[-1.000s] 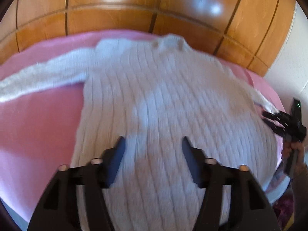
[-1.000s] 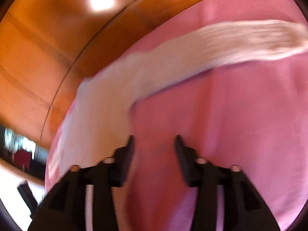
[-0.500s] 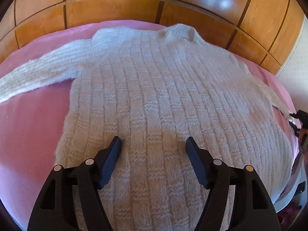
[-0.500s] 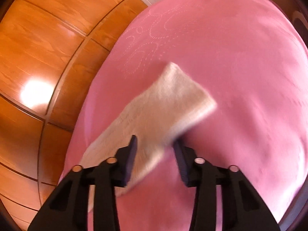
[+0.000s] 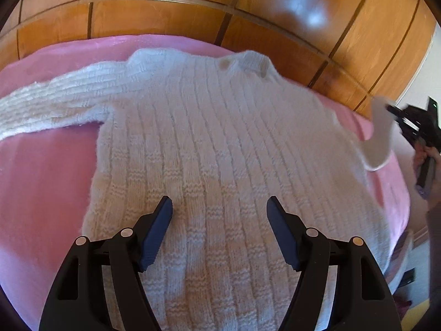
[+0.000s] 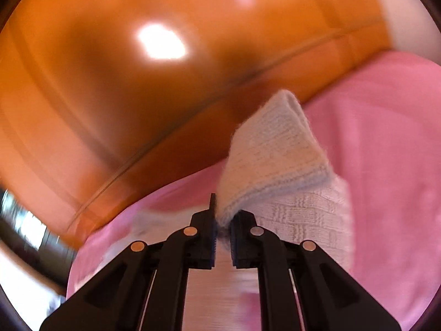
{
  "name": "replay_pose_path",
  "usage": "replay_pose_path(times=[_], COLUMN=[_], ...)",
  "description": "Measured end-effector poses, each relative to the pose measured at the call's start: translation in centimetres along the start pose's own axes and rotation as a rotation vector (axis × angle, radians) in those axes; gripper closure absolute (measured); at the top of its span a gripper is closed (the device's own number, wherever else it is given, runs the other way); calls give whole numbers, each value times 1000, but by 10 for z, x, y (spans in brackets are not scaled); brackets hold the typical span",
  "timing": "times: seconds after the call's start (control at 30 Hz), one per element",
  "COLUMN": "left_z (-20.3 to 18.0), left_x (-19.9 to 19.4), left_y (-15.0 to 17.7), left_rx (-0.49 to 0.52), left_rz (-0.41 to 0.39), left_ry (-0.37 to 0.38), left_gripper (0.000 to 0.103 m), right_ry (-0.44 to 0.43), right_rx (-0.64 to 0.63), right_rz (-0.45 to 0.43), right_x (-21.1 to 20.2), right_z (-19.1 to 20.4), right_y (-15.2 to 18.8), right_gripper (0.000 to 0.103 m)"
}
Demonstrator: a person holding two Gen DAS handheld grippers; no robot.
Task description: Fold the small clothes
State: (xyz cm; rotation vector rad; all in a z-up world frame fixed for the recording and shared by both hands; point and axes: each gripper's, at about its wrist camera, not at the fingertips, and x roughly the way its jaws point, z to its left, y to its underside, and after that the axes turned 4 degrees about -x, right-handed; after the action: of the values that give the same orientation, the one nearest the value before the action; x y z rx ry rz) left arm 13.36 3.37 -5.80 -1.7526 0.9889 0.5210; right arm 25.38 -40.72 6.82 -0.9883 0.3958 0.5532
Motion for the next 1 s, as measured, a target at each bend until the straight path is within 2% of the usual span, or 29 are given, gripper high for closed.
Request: replay_pose_path(times=[0.07, 0.17, 0.23, 0.27, 0.3, 0.33, 0.4, 0.47, 0.67, 0.8, 0.87, 0.93, 1.0], left_z=[4, 10, 12, 13, 14, 15, 20, 22, 16, 11, 6, -2, -12], left_x=[-3, -7, -8, -8, -8, -8, -6, -1, 26, 58, 78, 102, 111], left_y=[-2, -8, -11, -13, -15, -16, -19, -24, -48, -70, -79, -88, -97], left_rx=[-27, -60, -79, -85, -92, -100, -131, -146, -193, -232, -247, -239, -205], left_rz=[-6, -26, -22, -19, -13, -7, 4, 9, 39, 64, 95, 138, 137], left_ry=[22, 40, 64, 73, 86, 97, 125, 144, 191, 188, 186, 189, 162], left_gripper=[34, 33, 32, 32, 32, 32, 32, 32, 32, 33, 50, 84, 98], right_ry=[-85, -140, -170, -186, -202, -209, -218, -209, -83, -24, -19, -10, -11], right_rx=[-71, -208, -267, -297, -308, -312, -280, -241, -151, -117, -87, -50, -23], right_rz=[55, 151, 210, 233, 241, 234, 231, 221, 224, 242, 234, 212, 197], right_x=[29, 71, 96, 102, 102, 101, 104, 96, 54, 38, 30, 22, 20], right_z=[50, 117, 145, 159, 167, 172, 170, 156, 85, 55, 43, 30, 24], right_y=[13, 45, 64, 75, 83, 89, 89, 93, 115, 133, 137, 133, 127], right_gripper=[96, 96, 88, 65, 53, 45, 45, 40, 23, 19, 17, 15, 15])
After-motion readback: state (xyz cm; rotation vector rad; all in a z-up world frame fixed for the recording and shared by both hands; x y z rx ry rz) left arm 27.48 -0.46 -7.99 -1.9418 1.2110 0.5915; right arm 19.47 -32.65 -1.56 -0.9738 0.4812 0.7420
